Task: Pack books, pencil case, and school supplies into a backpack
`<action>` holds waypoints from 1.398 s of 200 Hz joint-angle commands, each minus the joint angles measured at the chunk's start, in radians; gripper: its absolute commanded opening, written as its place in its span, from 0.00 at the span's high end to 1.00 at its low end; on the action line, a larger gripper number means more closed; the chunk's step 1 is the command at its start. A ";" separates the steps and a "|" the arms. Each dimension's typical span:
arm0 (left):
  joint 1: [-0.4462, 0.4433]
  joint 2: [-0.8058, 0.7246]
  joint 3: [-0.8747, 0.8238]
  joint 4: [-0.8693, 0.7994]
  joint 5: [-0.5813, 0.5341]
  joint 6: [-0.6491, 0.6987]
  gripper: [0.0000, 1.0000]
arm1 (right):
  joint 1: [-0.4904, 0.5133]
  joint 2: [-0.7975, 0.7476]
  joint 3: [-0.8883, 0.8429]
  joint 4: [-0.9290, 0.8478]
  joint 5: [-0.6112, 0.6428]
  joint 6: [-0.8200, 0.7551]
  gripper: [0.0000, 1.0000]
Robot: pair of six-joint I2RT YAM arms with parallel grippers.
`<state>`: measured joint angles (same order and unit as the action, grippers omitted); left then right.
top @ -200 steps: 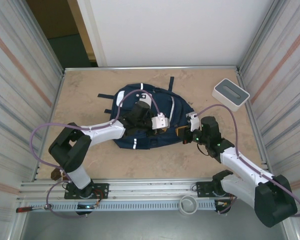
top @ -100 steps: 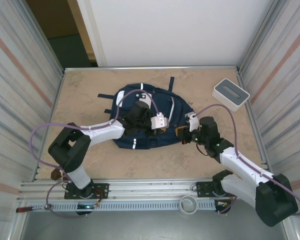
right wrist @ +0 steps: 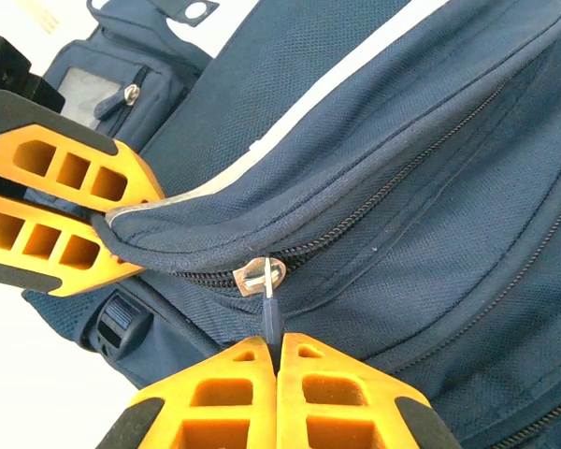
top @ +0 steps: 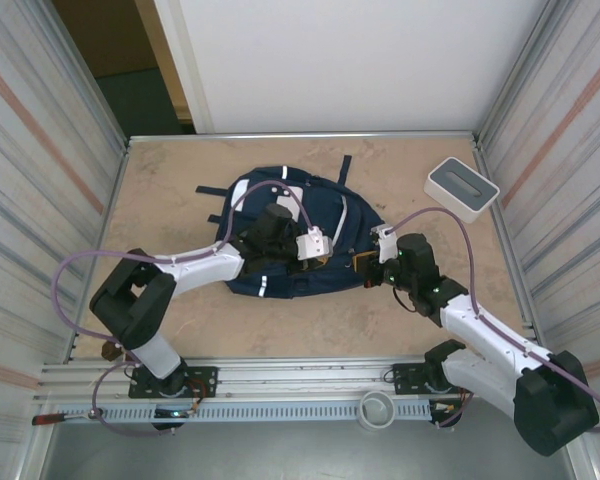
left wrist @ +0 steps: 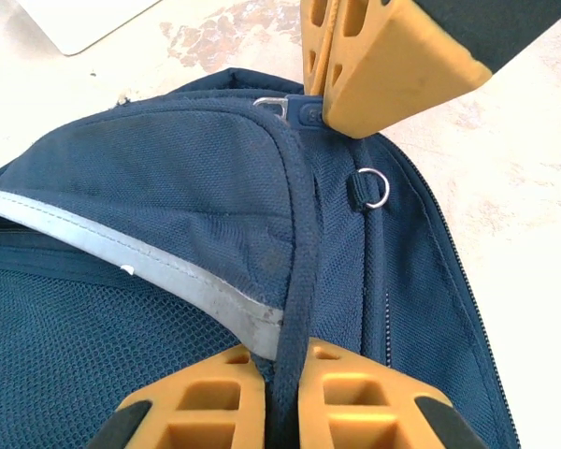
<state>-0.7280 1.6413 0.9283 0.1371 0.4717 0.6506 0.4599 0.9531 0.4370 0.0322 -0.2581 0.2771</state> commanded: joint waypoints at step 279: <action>0.085 -0.090 -0.058 -0.004 -0.020 -0.020 1.00 | 0.071 0.369 0.084 0.145 -0.060 -0.041 0.89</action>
<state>-0.6598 1.6024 0.8707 0.1078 0.4442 0.6510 0.5179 1.3060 0.5285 0.1761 -0.3405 0.2466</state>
